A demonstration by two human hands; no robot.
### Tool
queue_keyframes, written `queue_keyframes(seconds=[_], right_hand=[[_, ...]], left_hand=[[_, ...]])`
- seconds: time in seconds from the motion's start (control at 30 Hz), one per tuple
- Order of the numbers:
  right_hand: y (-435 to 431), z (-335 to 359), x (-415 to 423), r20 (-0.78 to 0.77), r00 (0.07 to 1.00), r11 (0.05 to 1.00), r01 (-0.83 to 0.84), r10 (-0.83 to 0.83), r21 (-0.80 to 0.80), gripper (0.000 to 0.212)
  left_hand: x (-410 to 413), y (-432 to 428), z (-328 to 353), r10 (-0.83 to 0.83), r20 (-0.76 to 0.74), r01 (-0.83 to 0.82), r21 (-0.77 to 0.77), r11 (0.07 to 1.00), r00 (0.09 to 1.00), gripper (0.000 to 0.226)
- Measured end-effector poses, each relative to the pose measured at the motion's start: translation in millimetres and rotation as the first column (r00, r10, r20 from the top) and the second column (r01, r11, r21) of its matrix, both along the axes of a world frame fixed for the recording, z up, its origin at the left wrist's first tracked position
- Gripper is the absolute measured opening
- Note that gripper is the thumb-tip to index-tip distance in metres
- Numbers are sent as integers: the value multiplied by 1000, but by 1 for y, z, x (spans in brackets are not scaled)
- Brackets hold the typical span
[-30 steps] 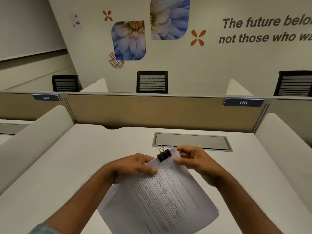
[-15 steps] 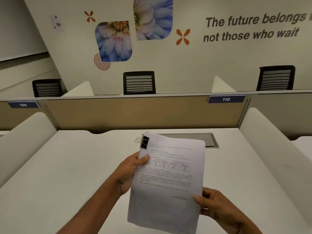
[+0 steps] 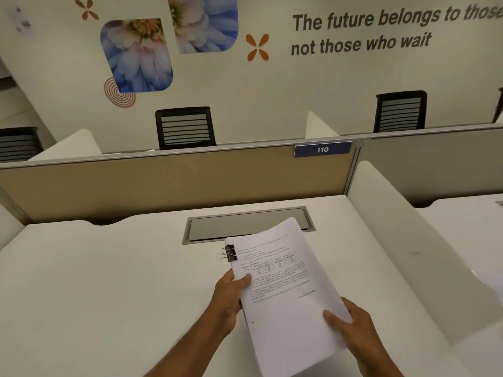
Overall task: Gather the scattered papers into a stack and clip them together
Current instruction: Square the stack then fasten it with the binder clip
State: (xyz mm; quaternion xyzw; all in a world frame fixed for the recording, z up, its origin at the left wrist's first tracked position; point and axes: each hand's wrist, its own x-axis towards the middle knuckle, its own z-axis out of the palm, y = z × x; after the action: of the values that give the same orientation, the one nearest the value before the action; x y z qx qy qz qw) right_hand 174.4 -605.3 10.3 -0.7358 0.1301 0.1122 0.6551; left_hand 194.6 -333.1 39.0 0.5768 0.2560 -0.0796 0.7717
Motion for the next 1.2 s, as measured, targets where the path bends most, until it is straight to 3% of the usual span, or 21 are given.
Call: queue_keyframes(seconds=[0.23,0.43,0.73,0.93,1.1,1.2], right_hand=[[-66,-20,35,-81,988,991,135,-132,25,27],[-91,-43,52,-128,973,981,191,-193,-23,31],[-88,-63,75,-113,982,961,121,-153,-248,34],[-78,-68,78,-25,989,788,102,-147,-608,45],[-75,-66,76,-49,991,663,47,-126,-747,48],[-76,-65,75,-78,990,592,4,-114,-806,65]], left_hand=[[15,-74,-31,-281,-147,301,138,944,949,28],[42,-112,-60,-266,-194,304,201,931,944,19],[58,-112,-86,-188,-236,247,250,936,953,16],[59,-116,-91,-142,-237,211,301,930,961,14],[57,-120,-102,-85,-182,157,434,887,980,12],[56,-120,-109,-44,-167,126,520,845,985,19]])
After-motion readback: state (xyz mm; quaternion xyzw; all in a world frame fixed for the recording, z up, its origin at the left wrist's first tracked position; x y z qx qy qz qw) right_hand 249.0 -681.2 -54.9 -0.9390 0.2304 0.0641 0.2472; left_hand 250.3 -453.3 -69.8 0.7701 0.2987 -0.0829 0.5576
